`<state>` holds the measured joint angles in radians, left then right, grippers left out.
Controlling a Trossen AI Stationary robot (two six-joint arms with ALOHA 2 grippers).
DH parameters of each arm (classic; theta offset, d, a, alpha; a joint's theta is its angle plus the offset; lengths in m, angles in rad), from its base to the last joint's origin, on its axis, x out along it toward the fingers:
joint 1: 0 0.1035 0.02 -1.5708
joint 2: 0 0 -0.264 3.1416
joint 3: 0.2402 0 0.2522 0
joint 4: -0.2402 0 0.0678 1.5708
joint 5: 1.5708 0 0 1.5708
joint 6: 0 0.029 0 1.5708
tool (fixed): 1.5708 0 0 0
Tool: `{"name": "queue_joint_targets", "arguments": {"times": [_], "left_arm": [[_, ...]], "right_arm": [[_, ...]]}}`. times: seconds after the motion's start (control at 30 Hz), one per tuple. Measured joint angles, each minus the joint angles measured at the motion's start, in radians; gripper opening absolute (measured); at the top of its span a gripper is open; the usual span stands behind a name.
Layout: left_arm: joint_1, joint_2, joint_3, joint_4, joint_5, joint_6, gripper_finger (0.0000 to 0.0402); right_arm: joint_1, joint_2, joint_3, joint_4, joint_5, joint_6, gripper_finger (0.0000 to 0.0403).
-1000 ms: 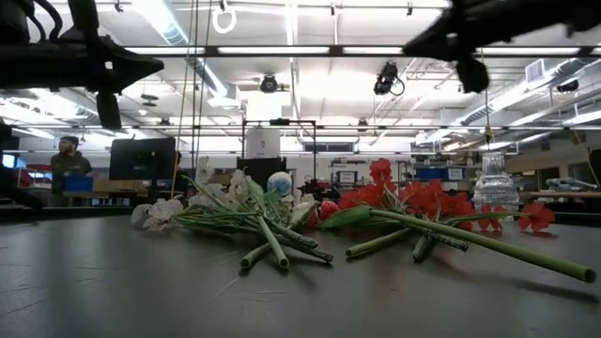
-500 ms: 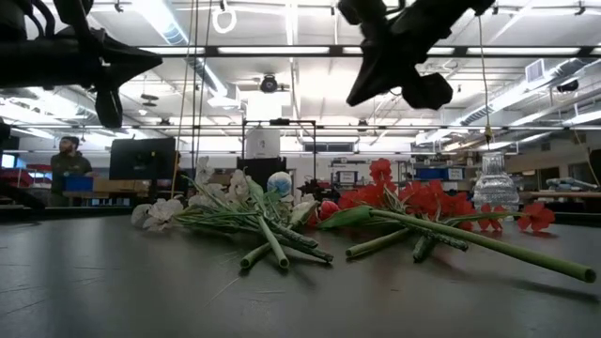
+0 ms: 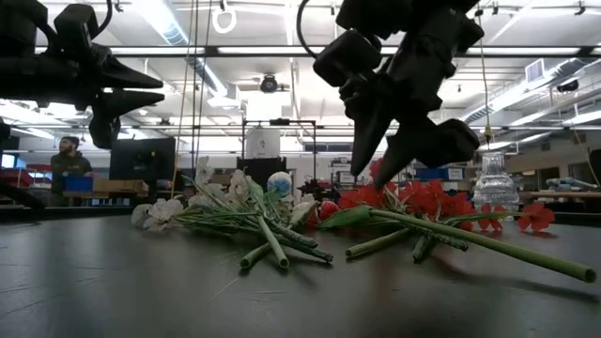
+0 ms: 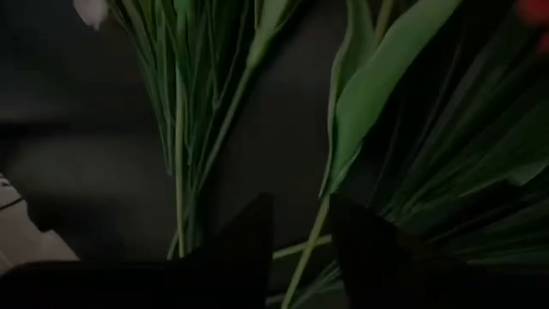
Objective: Sort flowers into vase by color
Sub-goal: Put the left red flower into the transparent vase
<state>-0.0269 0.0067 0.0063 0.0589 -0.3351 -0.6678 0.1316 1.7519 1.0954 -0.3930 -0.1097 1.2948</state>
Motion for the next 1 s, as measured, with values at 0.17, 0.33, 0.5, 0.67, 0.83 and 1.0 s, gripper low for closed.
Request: {"name": "queue_joint_targets", "arguments": {"times": [0.17, 0.33, 0.5, 0.67, 0.83, 1.0], "left_arm": [[0.000, 0.001, 0.000, -0.001, 0.000, 0.024, 0.0095], [0.000, 0.000, 0.000, -0.001, 0.000, 0.023, 0.0096], [0.000, 0.000, 0.000, -0.001, 0.000, 0.002, 0.0096], [0.000, 0.000, 0.000, -0.002, 0.000, 0.010, 0.0096], [0.000, 0.000, 0.000, -0.002, -0.003, 0.050, 0.0096], [0.001, 0.000, 0.000, -0.002, -0.007, 0.059, 0.0096]], "right_arm": [[0.018, 0.061, 0.000, 0.075, 0.052, -0.011, 0.0165], [0.029, 0.124, 0.000, 0.086, 0.071, 0.020, 0.0165], [0.037, 0.109, 0.000, 0.077, 0.101, 0.055, 0.0165], [0.035, 0.044, -0.001, 0.057, 0.118, 0.064, 0.0165], [0.025, 0.030, -0.001, -0.030, 0.116, 0.064, 0.0165], [0.016, 0.030, -0.001, -0.007, 0.114, 0.041, 0.0165]]}}
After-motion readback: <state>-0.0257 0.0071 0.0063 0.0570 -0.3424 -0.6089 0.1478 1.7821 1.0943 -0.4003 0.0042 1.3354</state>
